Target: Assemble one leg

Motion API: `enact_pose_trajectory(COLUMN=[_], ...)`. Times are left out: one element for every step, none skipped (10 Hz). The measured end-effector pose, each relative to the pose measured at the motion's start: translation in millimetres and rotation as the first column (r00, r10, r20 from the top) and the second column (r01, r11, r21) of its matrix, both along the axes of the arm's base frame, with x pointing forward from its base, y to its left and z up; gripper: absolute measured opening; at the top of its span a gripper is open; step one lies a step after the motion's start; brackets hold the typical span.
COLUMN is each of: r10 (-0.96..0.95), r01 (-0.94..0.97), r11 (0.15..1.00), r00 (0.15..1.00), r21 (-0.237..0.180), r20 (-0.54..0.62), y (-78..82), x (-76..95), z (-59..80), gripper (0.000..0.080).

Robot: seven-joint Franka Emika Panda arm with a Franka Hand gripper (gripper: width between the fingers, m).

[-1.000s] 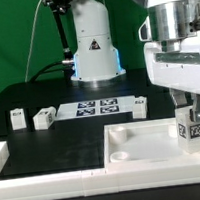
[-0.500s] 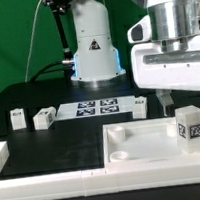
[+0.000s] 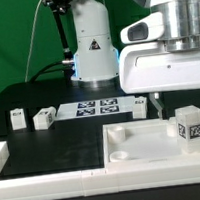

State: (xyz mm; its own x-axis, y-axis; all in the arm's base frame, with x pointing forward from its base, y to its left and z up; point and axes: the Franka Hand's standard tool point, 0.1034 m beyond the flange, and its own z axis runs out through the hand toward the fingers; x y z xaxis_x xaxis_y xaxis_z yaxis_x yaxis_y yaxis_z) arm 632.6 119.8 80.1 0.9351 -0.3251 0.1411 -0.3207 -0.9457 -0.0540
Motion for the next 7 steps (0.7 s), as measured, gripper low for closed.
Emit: enact_pose_trajectory(r10=[0.104, 0.165, 0.213, 0.286, 0.287, 0.266, 0.245], r01=[-0.104, -0.165, -0.213, -0.286, -0.287, -0.266, -0.245], r11=[0.994, 0.986, 0.976, 0.956, 0.956, 0.963, 0.968], r00=[0.995, 0.986, 0.977, 0.958, 0.958, 0.964, 0.969], r21=[-0.020, -0.031, -0.040, -0.056, -0.056, -0.053, -0.050], r20=[0.000, -0.002, -0.004, -0.008, -0.008, -0.007, -0.006], y=[-0.9, -1.2, -1.4, -3.2, -3.5, -3.5, -3.5], x=[0.2, 0.2, 0.2, 0.5, 0.6, 0.6, 0.6], z=[0.1, 0.1, 0.1, 0.1, 0.0, 0.0, 0.0], gripper=[0.0649, 0.0649, 0.0649, 0.0649, 0.0527, 0.0392, 0.0392])
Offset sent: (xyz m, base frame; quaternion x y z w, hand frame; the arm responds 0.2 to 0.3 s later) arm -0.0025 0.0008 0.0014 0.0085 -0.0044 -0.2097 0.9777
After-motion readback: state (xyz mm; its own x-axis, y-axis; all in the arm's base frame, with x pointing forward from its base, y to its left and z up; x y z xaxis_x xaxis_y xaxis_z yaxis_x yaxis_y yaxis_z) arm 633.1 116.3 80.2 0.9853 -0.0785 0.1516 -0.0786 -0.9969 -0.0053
